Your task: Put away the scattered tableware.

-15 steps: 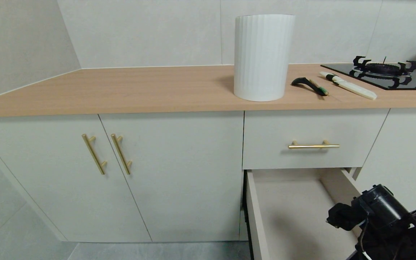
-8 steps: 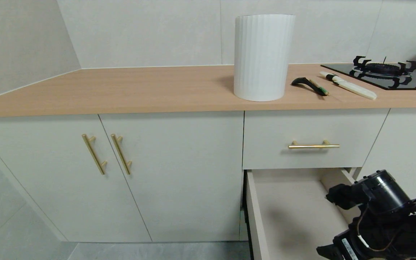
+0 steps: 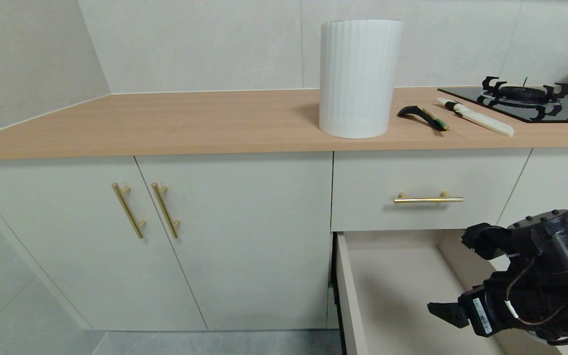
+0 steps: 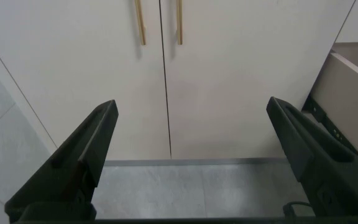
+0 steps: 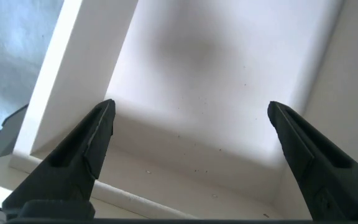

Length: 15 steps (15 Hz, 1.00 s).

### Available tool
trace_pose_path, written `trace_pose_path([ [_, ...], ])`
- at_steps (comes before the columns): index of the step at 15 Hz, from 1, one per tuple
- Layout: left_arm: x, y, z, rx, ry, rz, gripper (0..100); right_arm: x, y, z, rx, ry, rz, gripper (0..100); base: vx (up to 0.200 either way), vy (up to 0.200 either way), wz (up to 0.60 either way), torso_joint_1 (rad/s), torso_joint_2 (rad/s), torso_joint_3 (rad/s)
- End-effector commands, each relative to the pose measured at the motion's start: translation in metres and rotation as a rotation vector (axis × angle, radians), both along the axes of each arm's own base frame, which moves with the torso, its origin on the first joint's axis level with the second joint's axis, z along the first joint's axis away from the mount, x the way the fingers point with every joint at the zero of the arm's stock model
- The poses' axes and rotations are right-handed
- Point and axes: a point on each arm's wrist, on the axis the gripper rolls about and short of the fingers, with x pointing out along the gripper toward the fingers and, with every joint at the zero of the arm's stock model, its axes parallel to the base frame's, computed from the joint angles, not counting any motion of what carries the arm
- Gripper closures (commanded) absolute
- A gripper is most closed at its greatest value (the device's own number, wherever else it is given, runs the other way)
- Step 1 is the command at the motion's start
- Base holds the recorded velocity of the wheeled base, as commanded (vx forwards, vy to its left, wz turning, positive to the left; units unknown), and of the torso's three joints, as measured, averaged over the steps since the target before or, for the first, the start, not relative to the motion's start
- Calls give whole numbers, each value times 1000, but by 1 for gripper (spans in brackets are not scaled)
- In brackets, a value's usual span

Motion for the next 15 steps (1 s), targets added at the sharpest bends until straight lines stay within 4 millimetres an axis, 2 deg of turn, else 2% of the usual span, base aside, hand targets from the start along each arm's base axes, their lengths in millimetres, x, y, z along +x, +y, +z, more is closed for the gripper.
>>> trace_pose_path([
  [1, 0, 0, 0, 0, 2, 0, 0, -1, -1, 2, 3, -11, -1, 0, 0, 0, 0, 0, 0, 0],
  [4, 0, 0, 0, 0, 0, 0, 0, -2, -1, 2, 3, -11, -1, 0, 0, 0, 0, 0, 0, 0],
  [8, 0, 0, 0, 0, 0, 0, 0, -2, -1, 1, -1, -4, 2, 0, 0, 0, 0, 68, -244, -259],
  [15, 0, 0, 0, 0, 0, 0, 0, -1, 0, 0, -3, -3, 3, 0, 0, 0, 0, 145, -493, -304],
])
